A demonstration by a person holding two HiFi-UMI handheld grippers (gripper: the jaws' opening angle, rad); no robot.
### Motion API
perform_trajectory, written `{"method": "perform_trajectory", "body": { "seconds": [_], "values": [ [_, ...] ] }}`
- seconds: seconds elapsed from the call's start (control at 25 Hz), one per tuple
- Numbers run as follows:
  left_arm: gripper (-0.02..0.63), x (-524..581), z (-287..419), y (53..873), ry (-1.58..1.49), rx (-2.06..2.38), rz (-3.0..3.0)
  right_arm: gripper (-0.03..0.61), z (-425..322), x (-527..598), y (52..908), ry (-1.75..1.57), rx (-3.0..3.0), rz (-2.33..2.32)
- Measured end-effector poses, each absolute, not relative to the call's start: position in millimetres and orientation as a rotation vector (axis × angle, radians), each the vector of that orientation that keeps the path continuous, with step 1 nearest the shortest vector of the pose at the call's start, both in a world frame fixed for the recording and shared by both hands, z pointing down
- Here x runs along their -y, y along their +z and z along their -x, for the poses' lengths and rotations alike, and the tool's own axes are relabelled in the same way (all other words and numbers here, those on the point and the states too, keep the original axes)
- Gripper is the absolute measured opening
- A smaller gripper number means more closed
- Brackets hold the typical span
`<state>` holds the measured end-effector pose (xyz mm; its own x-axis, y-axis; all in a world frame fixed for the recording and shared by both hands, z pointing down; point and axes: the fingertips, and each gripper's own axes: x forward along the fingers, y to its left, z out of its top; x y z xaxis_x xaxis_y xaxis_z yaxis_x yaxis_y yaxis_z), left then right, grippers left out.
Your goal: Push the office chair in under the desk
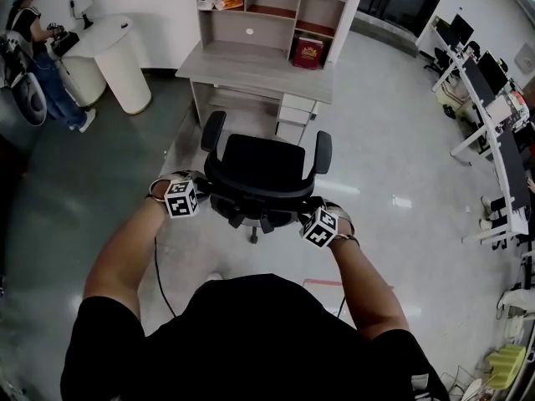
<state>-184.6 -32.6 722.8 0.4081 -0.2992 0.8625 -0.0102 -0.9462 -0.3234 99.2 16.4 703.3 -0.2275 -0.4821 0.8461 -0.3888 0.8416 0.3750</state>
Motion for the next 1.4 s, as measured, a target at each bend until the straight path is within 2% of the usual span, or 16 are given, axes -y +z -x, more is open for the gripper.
{"method": "perform_trajectory", "body": {
  "seconds": [0.68, 1.4],
  "values": [
    [0.164, 37.3, 325.4, 721.0, -1.543, -0.335, 2.396, 0.190, 40.4, -0.4, 701.3, -0.124, 1.861, -0.616],
    [0.166, 52.0, 363.5, 719.9, -1.491, -0.209, 2.396, 0.193, 82.7, -7.6, 699.9, -0.085, 1.832, -0.694]
  ]
}}
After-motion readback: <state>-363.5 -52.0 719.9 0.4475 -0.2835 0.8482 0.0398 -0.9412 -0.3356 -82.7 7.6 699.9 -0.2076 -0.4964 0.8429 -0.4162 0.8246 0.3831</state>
